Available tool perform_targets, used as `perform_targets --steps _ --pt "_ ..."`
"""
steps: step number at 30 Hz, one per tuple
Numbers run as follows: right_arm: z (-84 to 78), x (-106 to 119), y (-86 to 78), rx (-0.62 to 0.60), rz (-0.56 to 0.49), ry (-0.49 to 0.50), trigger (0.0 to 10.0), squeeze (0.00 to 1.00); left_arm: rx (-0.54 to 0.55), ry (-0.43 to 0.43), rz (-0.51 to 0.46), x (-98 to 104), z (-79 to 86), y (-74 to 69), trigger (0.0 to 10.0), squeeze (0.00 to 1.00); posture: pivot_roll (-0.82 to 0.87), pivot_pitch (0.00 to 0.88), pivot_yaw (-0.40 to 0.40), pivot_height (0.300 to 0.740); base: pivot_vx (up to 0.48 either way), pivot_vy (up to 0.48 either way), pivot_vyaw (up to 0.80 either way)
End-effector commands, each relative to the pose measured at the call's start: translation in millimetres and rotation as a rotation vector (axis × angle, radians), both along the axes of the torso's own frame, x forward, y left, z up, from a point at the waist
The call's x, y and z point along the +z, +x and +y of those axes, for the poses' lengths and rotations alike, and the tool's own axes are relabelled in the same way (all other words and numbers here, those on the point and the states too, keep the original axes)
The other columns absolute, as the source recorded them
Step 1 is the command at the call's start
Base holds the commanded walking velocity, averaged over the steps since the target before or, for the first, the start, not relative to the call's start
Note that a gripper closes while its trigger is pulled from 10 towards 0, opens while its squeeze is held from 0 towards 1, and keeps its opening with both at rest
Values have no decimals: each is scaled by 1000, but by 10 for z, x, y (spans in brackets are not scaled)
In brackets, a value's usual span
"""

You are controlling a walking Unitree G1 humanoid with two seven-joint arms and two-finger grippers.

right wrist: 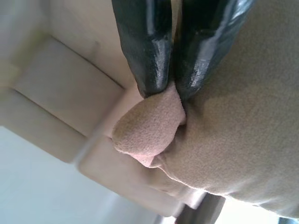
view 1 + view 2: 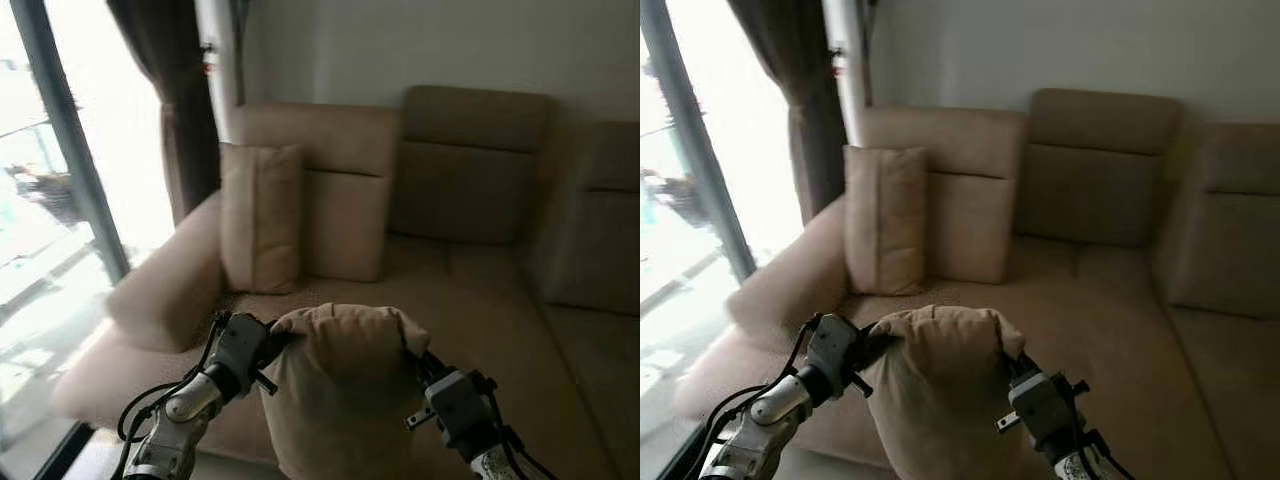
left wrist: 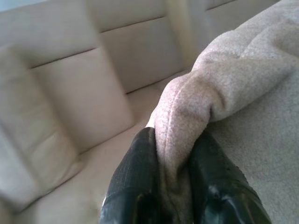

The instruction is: Move the pillow to the sofa from floor

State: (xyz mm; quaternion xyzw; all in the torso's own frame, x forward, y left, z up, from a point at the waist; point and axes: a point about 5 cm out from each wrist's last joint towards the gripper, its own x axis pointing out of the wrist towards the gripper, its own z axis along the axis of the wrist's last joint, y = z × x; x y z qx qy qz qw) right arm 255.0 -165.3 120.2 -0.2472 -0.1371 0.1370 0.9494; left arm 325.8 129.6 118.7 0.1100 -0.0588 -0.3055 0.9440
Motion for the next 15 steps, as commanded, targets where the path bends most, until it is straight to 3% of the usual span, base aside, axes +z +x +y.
perform_targets --steps 1,3,15 --pt "85 69 -9 36 -32 11 10000 0 -24 -35 -50 127 -51 22 10000 0 66 0 11 740 0 0 -800" --pt "88 69 -13 36 -33 15 10000 0 -25 -35 -49 128 -51 23 10000 0 67 0 11 740 0 0 -800" --pt "94 79 6 33 -41 16 10000 0 -32 -39 -46 120 -79 17 10000 0 73 0 13 740 0 0 0"
